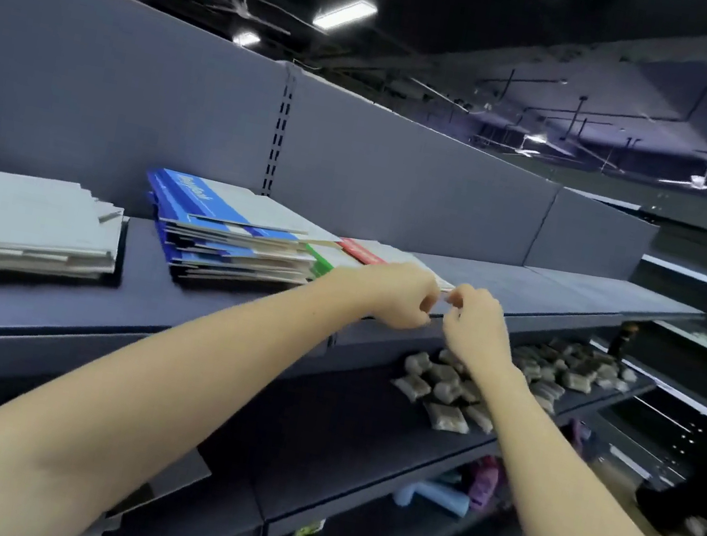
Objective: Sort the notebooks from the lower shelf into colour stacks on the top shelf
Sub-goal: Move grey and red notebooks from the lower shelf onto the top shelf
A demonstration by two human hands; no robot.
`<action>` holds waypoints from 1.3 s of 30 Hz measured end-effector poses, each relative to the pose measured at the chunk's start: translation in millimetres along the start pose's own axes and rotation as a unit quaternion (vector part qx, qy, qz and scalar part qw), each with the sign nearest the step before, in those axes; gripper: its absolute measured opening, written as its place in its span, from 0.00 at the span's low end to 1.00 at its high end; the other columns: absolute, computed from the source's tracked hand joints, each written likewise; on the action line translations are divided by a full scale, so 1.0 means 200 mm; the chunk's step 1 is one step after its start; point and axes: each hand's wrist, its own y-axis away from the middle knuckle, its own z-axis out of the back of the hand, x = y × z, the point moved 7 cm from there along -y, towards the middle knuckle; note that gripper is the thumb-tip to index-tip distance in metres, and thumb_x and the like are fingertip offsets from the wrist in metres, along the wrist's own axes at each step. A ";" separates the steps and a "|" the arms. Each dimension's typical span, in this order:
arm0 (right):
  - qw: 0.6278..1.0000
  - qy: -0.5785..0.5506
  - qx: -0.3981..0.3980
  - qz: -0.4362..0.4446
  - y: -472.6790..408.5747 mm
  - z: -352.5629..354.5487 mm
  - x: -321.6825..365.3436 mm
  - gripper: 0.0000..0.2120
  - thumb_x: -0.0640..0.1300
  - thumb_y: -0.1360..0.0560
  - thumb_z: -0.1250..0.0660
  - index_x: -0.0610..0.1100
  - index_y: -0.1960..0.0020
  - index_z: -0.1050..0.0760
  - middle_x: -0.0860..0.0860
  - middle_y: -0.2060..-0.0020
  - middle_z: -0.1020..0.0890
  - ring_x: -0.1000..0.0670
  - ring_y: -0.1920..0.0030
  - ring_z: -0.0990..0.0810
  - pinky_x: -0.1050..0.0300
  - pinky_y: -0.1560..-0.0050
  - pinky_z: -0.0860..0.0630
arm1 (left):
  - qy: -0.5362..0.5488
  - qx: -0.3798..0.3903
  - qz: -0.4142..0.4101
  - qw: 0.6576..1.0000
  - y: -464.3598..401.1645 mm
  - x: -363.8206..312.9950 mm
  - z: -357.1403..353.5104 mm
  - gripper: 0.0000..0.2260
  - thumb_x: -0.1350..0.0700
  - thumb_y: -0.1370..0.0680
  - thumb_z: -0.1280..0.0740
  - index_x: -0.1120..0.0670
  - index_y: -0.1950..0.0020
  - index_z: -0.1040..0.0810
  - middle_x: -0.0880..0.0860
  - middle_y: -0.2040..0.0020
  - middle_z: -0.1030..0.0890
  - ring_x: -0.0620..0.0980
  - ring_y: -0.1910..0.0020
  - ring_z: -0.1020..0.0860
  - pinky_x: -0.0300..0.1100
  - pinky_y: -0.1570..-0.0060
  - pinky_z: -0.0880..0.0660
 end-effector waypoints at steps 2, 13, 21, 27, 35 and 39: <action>0.999 0.001 -0.014 -0.032 0.16 0.03 -0.03 0.09 0.35 0.25 0.40 0.38 0.46 0.27 0.39 0.48 0.23 0.37 0.44 0.28 0.44 0.46 0.28 | 0.032 -0.017 -0.041 0.999 0.08 -0.10 -0.03 0.09 0.55 0.22 0.37 0.55 0.49 0.19 0.55 0.51 0.18 0.55 0.52 0.22 0.49 0.51 0.24; 0.980 -0.023 0.194 -0.042 0.93 -0.53 0.19 0.05 0.39 0.24 0.39 0.45 0.52 0.26 0.47 0.51 0.22 0.44 0.50 0.23 0.54 0.52 0.30 | 0.097 0.136 0.079 0.983 0.85 0.22 -0.82 0.04 0.56 0.21 0.39 0.51 0.50 0.25 0.54 0.49 0.22 0.55 0.54 0.22 0.48 0.57 0.24; 0.935 -0.102 0.333 0.058 1.35 -1.14 0.87 0.08 0.36 0.27 0.38 0.40 0.50 0.23 0.41 0.51 0.20 0.38 0.50 0.21 0.50 0.51 0.25 | 0.119 0.132 0.275 0.945 1.75 0.75 -1.19 0.12 0.57 0.22 0.39 0.51 0.40 0.22 0.53 0.43 0.21 0.56 0.47 0.23 0.42 0.59 0.29; 0.897 -0.110 0.397 0.158 1.62 -1.37 1.38 0.08 0.38 0.25 0.37 0.38 0.46 0.26 0.38 0.50 0.21 0.37 0.49 0.23 0.51 0.56 0.28 | 0.141 0.020 0.371 0.918 2.22 0.94 -1.13 0.11 0.58 0.21 0.38 0.52 0.41 0.22 0.55 0.44 0.20 0.57 0.45 0.22 0.49 0.48 0.24; 0.879 -0.023 0.417 0.231 1.75 -1.51 1.64 0.35 0.64 0.26 0.34 0.51 0.24 0.38 0.46 0.29 0.33 0.41 0.30 0.34 0.47 0.33 0.33 | 0.029 -0.010 0.425 0.905 2.48 1.10 -1.03 0.19 0.51 0.22 0.37 0.49 0.31 0.27 0.54 0.30 0.29 0.58 0.29 0.35 0.52 0.33 0.34; 0.883 0.019 0.375 0.282 1.73 -1.55 1.65 0.40 0.70 0.28 0.35 0.50 0.24 0.38 0.48 0.28 0.32 0.42 0.31 0.33 0.47 0.35 0.31 | -0.016 0.064 0.439 0.896 2.51 1.16 -1.11 0.28 0.36 0.23 0.42 0.44 0.26 0.36 0.54 0.24 0.40 0.60 0.26 0.43 0.56 0.30 0.44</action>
